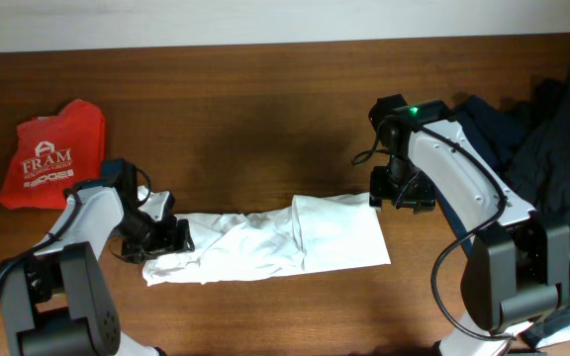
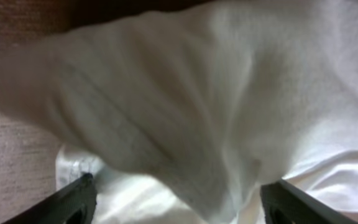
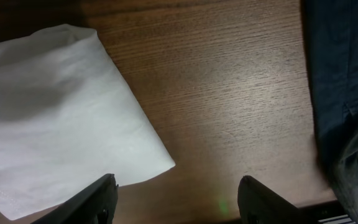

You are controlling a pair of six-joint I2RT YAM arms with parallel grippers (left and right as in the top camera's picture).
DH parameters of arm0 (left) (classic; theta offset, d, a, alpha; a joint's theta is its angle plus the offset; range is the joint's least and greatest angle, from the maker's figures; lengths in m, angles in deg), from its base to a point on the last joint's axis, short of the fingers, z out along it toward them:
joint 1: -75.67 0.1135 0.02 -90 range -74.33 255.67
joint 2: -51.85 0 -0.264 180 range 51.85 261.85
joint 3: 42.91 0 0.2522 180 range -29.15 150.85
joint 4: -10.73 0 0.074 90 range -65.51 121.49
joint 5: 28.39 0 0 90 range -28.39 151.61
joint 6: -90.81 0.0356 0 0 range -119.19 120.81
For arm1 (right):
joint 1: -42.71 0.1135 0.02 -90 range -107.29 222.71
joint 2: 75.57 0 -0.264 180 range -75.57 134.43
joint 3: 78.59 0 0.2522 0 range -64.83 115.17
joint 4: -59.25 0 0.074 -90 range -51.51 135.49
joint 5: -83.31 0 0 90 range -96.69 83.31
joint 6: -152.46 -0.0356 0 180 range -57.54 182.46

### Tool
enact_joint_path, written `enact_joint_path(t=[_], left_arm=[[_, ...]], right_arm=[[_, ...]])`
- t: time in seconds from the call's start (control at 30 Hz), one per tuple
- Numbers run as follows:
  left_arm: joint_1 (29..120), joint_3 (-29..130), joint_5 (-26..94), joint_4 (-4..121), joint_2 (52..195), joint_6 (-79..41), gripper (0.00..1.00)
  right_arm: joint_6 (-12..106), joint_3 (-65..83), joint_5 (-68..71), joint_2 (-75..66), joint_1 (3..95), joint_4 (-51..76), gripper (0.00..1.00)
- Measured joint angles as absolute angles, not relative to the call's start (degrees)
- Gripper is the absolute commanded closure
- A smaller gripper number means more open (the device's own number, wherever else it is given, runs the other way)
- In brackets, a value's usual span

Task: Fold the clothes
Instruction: 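Grasp the strip's left end with the left gripper and fold it rightward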

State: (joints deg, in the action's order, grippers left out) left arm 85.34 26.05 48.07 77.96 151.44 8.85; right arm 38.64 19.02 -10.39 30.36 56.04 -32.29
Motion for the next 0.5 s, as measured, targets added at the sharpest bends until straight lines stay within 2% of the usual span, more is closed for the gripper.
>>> enact_joint_path(t=[0.03,0.1,0.13,0.17,0.23,0.37,0.4,0.43,0.5], left_arm=[[85.3,25.3,48.1,76.8,151.3,8.8,0.41],[85.4,24.6,48.3,75.8,150.9,8.7,0.45],[85.4,24.5,48.3,75.6,150.9,8.7,0.42],[85.4,24.4,48.4,75.5,150.9,8.8,0.25],[85.3,24.7,48.3,76.1,150.9,8.8,0.17],[85.1,30.0,52.2,81.3,151.0,8.7,0.15],[85.1,31.8,53.3,81.3,151.0,8.7,0.13],[85.1,33.1,54.9,81.2,151.0,8.7,0.07],[85.1,33.0,56.7,79.7,151.0,8.8,0.07]], right_arm=[[38.6,19.0,-10.4,30.4,56.0,-32.3,0.34],[38.6,19.0,-10.4,30.4,56.0,-32.3,0.34],[38.6,19.0,-10.4,30.4,56.0,-32.3,0.34],[38.6,19.0,-10.4,30.4,56.0,-32.3,0.33],[38.6,19.0,-10.4,30.4,56.0,-32.3,0.32],[38.7,19.0,-10.5,30.4,56.0,-32.3,0.32],[38.7,19.0,-10.6,30.4,56.0,-32.3,0.32],[38.7,19.0,-10.6,30.4,56.0,-32.3,0.32],[38.6,19.0,-10.5,30.4,56.0,-32.3,0.31]])
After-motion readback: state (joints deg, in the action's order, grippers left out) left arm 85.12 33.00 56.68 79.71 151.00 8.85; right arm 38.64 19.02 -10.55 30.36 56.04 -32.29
